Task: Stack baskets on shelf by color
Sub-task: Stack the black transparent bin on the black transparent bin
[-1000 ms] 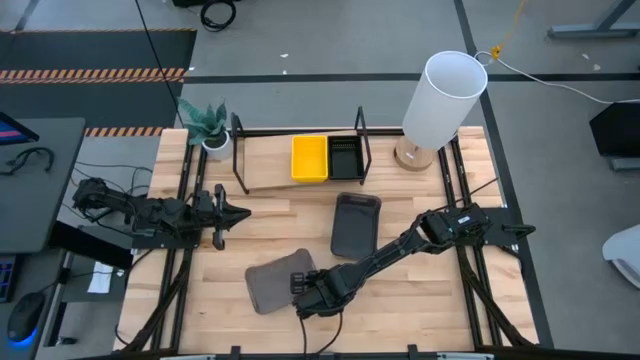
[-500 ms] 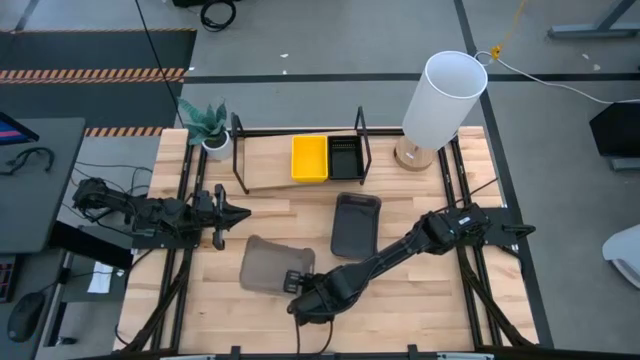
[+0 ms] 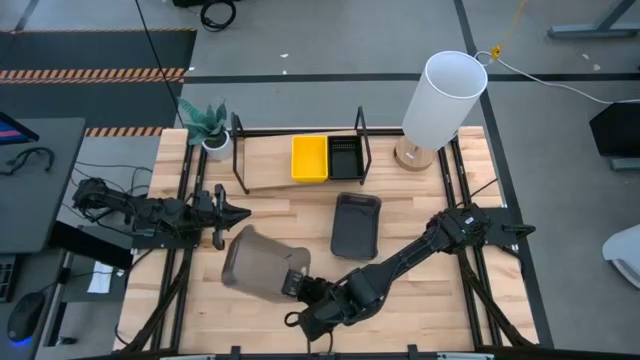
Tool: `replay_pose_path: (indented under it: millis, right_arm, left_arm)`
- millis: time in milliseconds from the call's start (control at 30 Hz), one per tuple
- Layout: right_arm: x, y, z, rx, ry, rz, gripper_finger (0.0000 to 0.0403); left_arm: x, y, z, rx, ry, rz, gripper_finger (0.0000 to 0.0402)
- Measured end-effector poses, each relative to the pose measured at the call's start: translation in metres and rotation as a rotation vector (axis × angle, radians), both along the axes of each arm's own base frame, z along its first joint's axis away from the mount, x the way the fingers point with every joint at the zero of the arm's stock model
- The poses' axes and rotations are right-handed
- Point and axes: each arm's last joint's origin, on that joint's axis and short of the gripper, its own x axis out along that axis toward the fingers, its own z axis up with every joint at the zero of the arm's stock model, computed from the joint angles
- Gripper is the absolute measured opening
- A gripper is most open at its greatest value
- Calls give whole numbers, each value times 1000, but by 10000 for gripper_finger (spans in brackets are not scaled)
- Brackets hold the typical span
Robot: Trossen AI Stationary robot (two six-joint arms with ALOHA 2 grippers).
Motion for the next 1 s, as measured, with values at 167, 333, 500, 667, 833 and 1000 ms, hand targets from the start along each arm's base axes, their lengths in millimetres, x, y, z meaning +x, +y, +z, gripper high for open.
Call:
replay_pose_path:
  millis: [167, 333, 500, 667, 833, 1000]
  right_arm:
    - [-13, -9, 25, 134, -52, -146, 3]
    - [-28, -25, 41, 286, -70, -392, 3]
    - [-41, -39, 37, 353, -26, -664, 3]
    - [-50, -51, 32, 436, 30, -932, 4]
    - [-45, -61, 30, 584, 75, -1075, 4]
    - [-39, -75, 18, 631, 112, -1215, 5]
  left_arm:
    - [0, 0, 0, 0, 0, 0, 36]
    - [0, 0, 0, 0, 0, 0, 30]
    - [0, 0, 0, 0, 0, 0, 29]
    - [0, 0, 0, 0, 0, 0, 35]
    - [0, 0, 0, 0, 0, 0, 32]
    - [0, 0, 0, 0, 0, 0, 28]
